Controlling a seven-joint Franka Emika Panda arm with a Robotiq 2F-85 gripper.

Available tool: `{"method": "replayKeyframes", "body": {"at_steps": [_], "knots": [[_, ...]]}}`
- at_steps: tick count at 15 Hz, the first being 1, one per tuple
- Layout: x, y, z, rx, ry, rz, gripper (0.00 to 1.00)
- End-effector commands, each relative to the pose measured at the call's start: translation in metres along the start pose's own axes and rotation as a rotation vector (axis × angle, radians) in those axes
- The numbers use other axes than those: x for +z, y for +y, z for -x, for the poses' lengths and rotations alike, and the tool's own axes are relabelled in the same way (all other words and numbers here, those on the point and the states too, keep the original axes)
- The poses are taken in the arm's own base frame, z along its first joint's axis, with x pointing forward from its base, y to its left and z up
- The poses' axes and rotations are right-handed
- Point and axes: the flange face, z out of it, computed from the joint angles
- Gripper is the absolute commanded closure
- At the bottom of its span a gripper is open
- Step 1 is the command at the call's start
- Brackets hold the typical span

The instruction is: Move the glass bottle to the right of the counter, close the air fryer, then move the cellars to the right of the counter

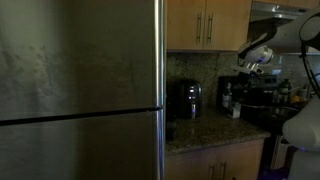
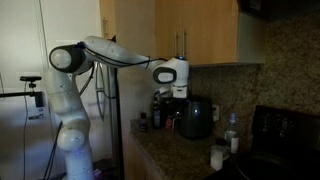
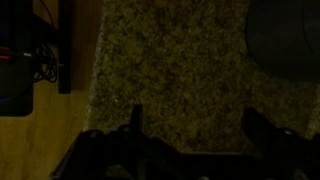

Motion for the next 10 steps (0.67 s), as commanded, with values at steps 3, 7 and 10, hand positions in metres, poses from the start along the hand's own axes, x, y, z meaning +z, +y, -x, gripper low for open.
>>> {"method": "replayKeyframes", "body": {"at_steps": [3, 7, 10], "knots": [[0.040, -0.007, 0.133, -0.292, -0.079, 0.082, 0.00], [0.050, -0.022, 0.176, -0.346, -0.066, 0.106, 0.00], [0.048, -0.022, 0.168, -0.326, -0.064, 0.102, 0.00]]}}
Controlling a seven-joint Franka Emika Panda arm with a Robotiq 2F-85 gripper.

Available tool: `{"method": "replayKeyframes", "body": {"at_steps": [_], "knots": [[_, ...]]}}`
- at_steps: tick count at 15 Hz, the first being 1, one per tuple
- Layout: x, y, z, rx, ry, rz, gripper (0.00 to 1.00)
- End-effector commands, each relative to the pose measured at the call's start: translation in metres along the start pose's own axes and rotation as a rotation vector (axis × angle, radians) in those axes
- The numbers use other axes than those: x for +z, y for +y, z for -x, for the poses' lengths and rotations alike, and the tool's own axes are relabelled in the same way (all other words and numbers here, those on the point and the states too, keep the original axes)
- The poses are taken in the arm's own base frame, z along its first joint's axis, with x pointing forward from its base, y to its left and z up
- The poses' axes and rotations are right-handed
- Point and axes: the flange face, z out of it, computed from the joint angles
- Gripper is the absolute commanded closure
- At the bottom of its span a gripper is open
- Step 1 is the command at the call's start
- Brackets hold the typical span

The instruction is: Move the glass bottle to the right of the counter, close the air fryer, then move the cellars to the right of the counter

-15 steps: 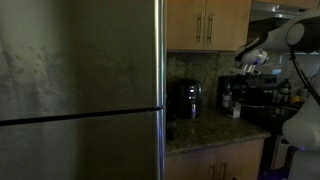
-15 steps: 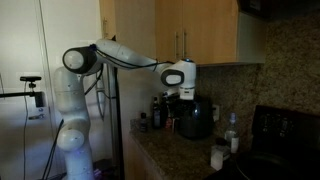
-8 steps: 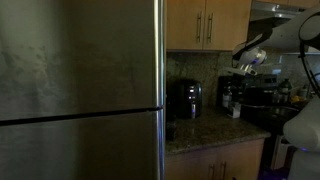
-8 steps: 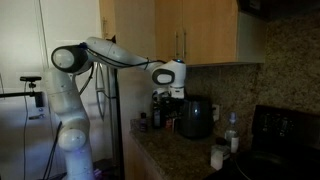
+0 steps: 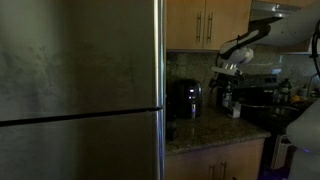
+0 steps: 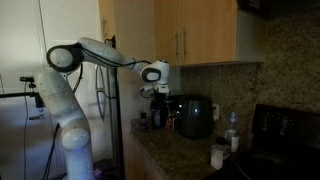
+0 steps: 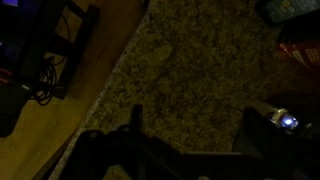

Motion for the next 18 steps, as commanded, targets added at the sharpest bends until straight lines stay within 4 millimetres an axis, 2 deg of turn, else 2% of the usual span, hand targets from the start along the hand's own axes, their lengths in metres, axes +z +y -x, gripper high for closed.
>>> {"method": "replayKeyframes", "body": {"at_steps": [1, 2, 3, 7, 8, 9, 10, 11, 13, 14, 18], "knots": [[0.018, -0.012, 0.000, -0.053, -0.053, 0.031, 0.00], [0.028, -0.022, 0.020, -0.140, -0.068, 0.033, 0.00], [0.038, -0.038, 0.053, -0.188, -0.075, 0.033, 0.00], [0.061, -0.074, 0.162, -0.410, -0.137, 0.084, 0.00], [0.062, -0.078, 0.177, -0.468, -0.153, 0.095, 0.00], [0.061, -0.069, 0.160, -0.388, -0.109, 0.082, 0.00], [0.063, -0.072, 0.176, -0.407, -0.108, 0.087, 0.00], [0.064, -0.073, 0.179, -0.405, -0.106, 0.090, 0.00], [0.061, -0.071, 0.169, -0.388, -0.105, 0.084, 0.00], [0.071, -0.075, 0.175, -0.438, -0.106, 0.105, 0.00], [0.086, -0.094, 0.230, -0.686, -0.105, 0.105, 0.00]]}}
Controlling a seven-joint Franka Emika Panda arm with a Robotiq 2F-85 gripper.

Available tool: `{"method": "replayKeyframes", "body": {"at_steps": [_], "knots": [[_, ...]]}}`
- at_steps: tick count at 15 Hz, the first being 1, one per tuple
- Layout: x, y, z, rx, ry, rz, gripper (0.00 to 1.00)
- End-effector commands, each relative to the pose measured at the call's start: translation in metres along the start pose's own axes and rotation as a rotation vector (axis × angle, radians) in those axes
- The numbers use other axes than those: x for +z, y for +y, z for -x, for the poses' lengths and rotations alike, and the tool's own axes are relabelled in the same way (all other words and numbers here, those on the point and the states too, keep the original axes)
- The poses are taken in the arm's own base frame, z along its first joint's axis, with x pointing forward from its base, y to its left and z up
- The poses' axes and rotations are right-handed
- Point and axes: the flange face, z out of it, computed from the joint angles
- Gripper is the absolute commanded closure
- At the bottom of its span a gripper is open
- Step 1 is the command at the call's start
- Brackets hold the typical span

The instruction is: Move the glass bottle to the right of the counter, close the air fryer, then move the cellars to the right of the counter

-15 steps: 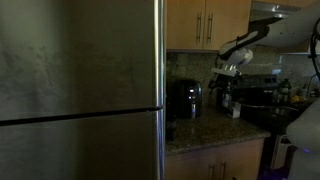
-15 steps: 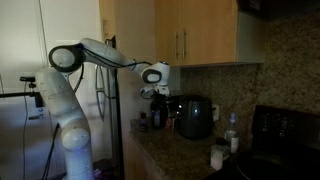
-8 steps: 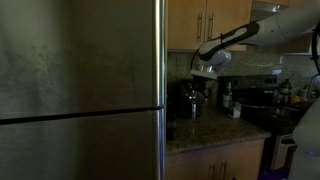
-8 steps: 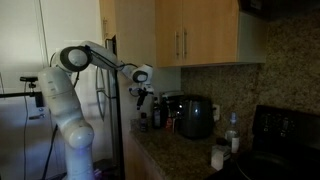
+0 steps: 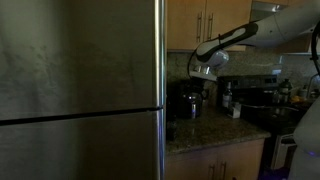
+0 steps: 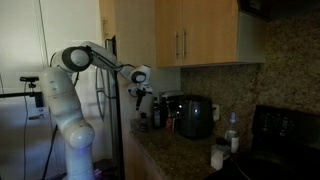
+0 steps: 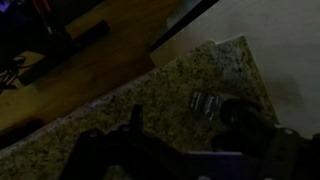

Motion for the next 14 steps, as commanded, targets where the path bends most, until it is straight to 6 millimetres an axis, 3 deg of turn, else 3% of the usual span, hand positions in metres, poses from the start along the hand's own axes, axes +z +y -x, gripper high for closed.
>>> {"method": "replayKeyframes", "body": {"at_steps": [1, 4, 5, 8, 14], "knots": [[0.016, -0.042, 0.025, -0.198, 0.016, 0.020, 0.00], [0.018, -0.063, 0.035, -0.307, 0.147, -0.011, 0.00], [0.018, -0.053, 0.038, -0.244, 0.087, 0.011, 0.00], [0.020, -0.056, 0.040, -0.249, 0.097, 0.007, 0.00], [0.060, -0.082, 0.007, -0.182, 0.271, -0.008, 0.00]]}}
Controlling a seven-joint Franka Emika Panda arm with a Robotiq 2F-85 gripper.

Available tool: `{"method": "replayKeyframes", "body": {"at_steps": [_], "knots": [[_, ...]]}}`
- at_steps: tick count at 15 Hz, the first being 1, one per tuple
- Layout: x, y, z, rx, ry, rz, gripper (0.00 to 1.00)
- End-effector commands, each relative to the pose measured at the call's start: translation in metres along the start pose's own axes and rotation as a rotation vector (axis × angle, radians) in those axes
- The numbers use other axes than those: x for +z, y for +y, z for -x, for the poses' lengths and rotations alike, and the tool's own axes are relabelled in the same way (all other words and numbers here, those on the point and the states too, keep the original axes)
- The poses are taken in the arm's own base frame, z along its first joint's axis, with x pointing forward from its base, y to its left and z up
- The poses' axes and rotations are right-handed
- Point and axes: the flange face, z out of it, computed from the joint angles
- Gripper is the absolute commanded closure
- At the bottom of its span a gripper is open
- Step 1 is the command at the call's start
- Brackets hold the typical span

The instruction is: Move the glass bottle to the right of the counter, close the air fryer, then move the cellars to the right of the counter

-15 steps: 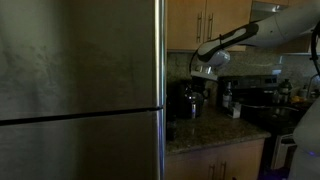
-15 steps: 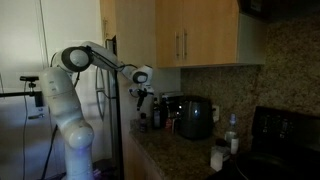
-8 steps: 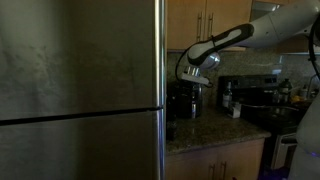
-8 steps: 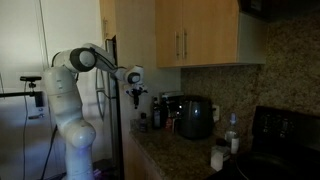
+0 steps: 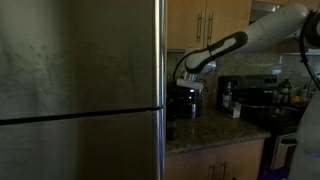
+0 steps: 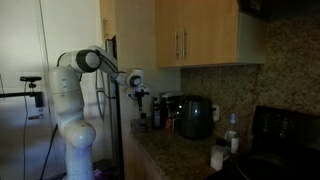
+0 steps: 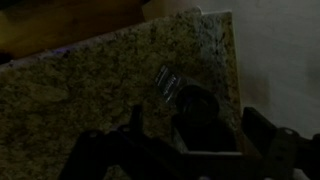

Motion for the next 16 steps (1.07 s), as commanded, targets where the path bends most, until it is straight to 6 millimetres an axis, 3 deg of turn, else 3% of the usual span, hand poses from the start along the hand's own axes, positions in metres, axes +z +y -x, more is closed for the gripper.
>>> {"method": "replayKeyframes", "body": {"at_steps": [1, 4, 9, 12, 16], "knots": [[0.026, -0.012, -0.014, 0.030, 0.054, -0.022, 0.00], [0.041, -0.014, -0.019, 0.068, 0.072, -0.025, 0.00], [0.037, -0.008, -0.016, 0.055, 0.057, -0.018, 0.00], [0.058, -0.012, -0.010, 0.034, 0.061, -0.012, 0.00], [0.066, -0.018, -0.010, 0.033, 0.091, -0.062, 0.00]]}}
